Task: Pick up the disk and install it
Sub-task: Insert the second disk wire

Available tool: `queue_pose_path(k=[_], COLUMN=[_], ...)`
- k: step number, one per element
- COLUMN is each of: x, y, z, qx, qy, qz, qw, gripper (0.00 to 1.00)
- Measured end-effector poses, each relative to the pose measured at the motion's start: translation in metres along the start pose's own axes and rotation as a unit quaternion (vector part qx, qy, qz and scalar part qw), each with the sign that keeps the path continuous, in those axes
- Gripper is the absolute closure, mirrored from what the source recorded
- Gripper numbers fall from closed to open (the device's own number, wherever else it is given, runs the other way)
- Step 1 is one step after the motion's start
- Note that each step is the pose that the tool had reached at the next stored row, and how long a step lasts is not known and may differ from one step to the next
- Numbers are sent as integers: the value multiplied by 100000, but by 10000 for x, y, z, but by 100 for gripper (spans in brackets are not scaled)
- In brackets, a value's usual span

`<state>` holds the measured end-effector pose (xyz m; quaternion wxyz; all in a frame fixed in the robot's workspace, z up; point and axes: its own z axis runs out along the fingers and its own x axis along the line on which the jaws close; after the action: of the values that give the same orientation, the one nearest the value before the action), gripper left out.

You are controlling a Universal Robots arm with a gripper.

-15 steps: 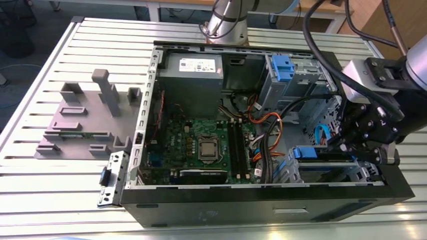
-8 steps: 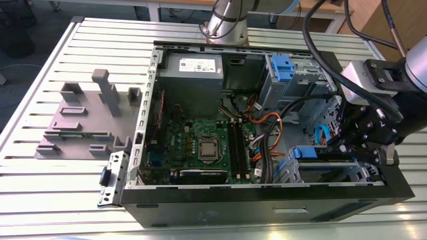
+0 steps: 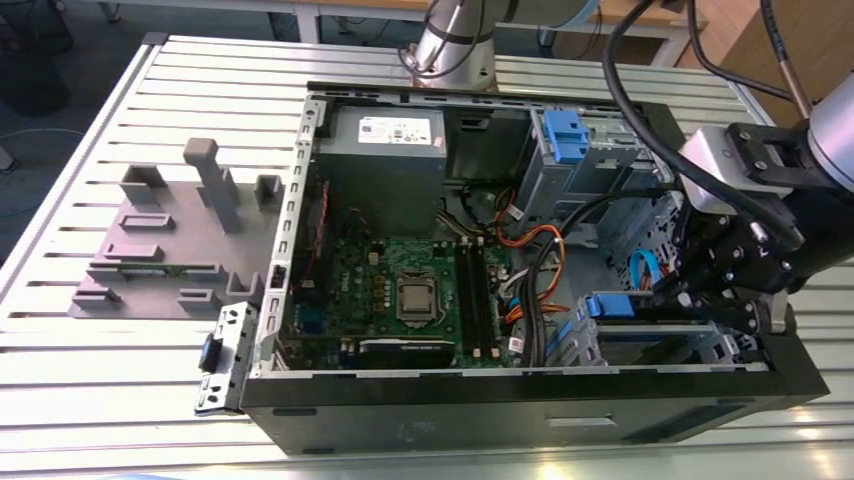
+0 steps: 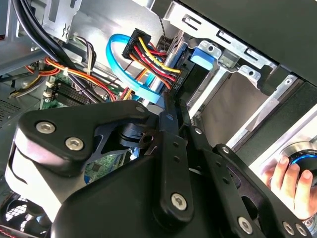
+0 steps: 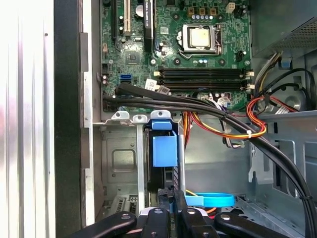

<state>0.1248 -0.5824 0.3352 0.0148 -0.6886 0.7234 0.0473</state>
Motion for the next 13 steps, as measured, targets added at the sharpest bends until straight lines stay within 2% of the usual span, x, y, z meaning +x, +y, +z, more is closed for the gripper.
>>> queue_pose_path(k=[9, 13], x=[10, 9], y=[30, 32], z=[18, -6], qx=[-4, -23], qy=[-35, -414], qz=[-5, -12], qw=[100000, 99999], gripper=[84, 84])
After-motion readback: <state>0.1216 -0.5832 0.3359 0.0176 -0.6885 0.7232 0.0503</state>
